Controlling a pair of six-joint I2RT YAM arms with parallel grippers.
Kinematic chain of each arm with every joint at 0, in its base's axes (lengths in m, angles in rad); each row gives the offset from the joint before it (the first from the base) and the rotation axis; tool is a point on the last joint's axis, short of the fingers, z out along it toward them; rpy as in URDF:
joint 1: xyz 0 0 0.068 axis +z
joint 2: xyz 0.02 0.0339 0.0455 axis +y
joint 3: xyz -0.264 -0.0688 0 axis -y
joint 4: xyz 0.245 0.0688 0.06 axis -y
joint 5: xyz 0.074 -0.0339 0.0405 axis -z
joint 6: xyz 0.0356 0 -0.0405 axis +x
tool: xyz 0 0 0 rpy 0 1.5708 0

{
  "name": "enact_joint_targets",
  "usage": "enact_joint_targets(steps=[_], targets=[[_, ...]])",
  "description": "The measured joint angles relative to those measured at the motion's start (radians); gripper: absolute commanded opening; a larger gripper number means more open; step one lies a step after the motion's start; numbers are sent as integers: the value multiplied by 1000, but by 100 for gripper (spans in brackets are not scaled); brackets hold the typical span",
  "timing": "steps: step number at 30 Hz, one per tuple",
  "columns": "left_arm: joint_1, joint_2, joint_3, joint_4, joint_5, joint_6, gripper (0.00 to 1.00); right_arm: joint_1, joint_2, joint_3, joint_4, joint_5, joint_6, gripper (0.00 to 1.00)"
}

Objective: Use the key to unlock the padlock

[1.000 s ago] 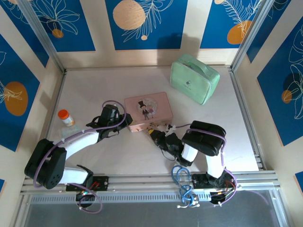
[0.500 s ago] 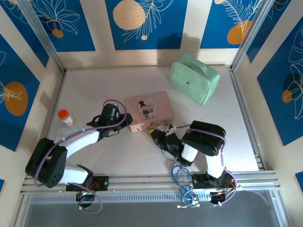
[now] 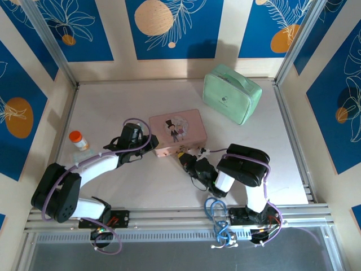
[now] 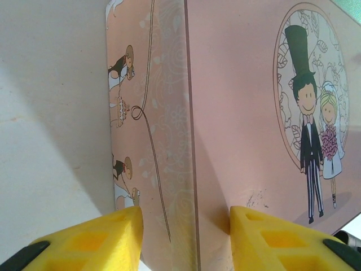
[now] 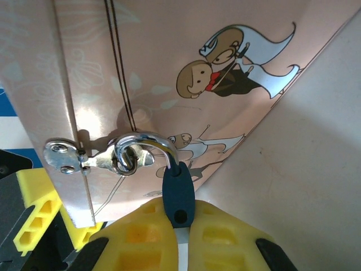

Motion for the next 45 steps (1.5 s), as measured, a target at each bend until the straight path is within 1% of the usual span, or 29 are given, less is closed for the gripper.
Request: enact_joint_targets(steps=[6, 11, 18, 23, 30, 35, 39, 45], targets=[[0, 2, 6, -8, 0, 21, 43, -5, 8, -23, 44, -16, -5, 0], [0, 2, 8, -8, 0, 25, 43, -21, -3, -26, 35, -50, -86, 0], [0, 2, 8, -8, 0, 40, 42, -23, -25, -37, 26, -63, -124, 0], [0, 2, 10, -10, 0, 47, 42, -28, -30, -37, 15, -69, -128, 0], [1, 11, 45, -64, -2, 76, 42, -29, -36, -43, 17, -72, -124, 0], [3, 11, 49, -72, -2, 86, 42, -53, -60, -43, 3, -109, -142, 0], [5, 13, 52, -77, -5, 92, 42, -75, -77, -32, 5, -111, -158, 0], [6, 13, 52, -77, -5, 93, 42, -72, -77, -35, 6, -102, -163, 0]])
